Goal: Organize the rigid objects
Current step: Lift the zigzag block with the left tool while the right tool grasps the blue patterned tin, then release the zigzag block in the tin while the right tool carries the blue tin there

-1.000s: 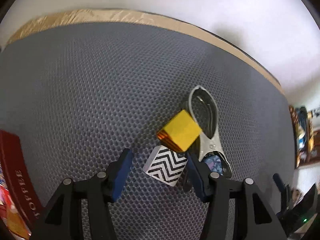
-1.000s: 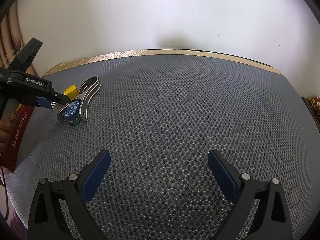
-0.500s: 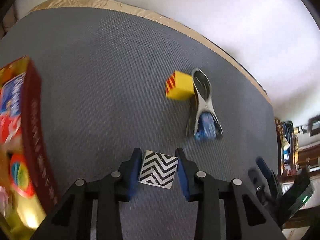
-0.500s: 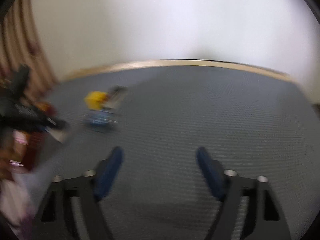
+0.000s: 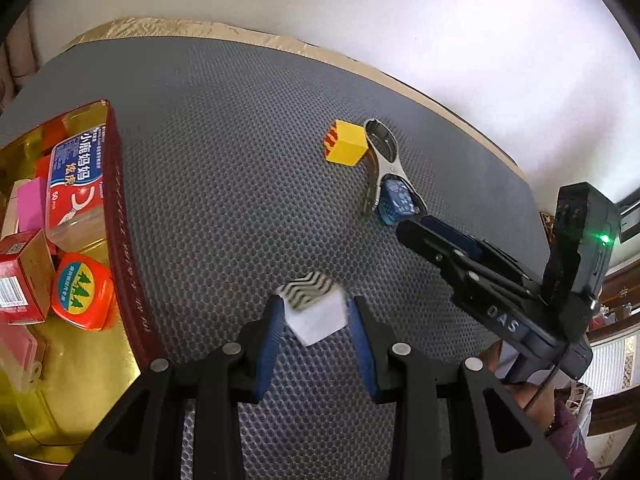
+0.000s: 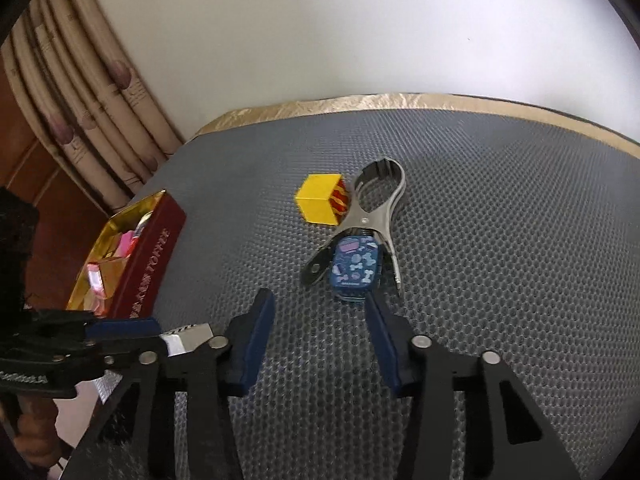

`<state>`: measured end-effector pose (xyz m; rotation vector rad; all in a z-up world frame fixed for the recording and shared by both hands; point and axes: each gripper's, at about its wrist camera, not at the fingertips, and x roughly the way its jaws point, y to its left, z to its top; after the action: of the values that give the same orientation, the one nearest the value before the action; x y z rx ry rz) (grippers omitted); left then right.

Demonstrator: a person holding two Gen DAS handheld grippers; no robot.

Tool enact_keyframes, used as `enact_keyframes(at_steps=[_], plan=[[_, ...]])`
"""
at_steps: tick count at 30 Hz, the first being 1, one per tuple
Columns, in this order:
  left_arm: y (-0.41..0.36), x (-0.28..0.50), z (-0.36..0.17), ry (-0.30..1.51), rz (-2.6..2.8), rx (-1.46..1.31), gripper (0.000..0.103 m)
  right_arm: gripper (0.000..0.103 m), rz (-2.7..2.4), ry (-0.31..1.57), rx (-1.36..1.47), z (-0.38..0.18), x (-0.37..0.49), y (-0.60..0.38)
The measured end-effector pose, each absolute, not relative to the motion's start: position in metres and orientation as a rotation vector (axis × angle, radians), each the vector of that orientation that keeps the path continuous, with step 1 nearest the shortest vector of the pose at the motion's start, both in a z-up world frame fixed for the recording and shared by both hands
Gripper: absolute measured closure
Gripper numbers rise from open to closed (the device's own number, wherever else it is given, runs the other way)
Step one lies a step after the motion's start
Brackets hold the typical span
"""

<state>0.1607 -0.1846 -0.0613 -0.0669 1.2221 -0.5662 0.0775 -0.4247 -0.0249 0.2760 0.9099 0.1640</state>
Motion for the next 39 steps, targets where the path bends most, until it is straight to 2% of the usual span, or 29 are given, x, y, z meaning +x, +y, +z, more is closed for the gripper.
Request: enact_keyframes(at_steps=[11, 13, 16, 18, 22, 24, 34, 38, 39], plan=[[-0.172, 0.158, -0.067, 1.24, -0.552, -0.068, 0.069, 0.06, 0.086, 0.977, 0.215, -0.041, 0.111, -0.416], [-0.172, 0.159, -0.066, 1.234, -0.537, -0.049, 0.069, 0.063, 0.071, 0.992, 0.218, -0.044, 0.117, -0.416], [-0.184, 0.165, -0.067, 1.258, -0.531, -0.046, 0.065, 0.074, 0.06, 1.005, 0.228, -0.047, 0.124, -0.418], [-0.188, 0.168, -0.067, 1.28, -0.538, -0.061, 0.063, 0.074, 0.067, 1.005, 0.251, -0.047, 0.126, -0.419], [-0.198, 0.173, -0.063, 1.26, -0.504, 0.014, 0.061, 0.074, 0.074, 0.992, 0.259, -0.042, 0.105, -0.42], [-0.206, 0.174, -0.063, 1.249, -0.486, 0.056, 0.056, 0.074, 0.072, 0.983, 0.254, -0.039, 0.089, -0.42], [-0.228, 0.179, -0.088, 1.281, -0.463, 0.095, 0.056, 0.074, 0.044, 0.956, 0.357, -0.019, 0.015, -0.459], [-0.226, 0.175, -0.091, 1.242, -0.458, 0.103, 0.073, 0.074, 0.043, 0.946, 0.376, -0.018, 0.01, -0.456], [-0.224, 0.173, -0.091, 1.24, -0.458, 0.09, 0.073, 0.074, 0.046, 0.946, 0.386, -0.018, 0.009, -0.455]])
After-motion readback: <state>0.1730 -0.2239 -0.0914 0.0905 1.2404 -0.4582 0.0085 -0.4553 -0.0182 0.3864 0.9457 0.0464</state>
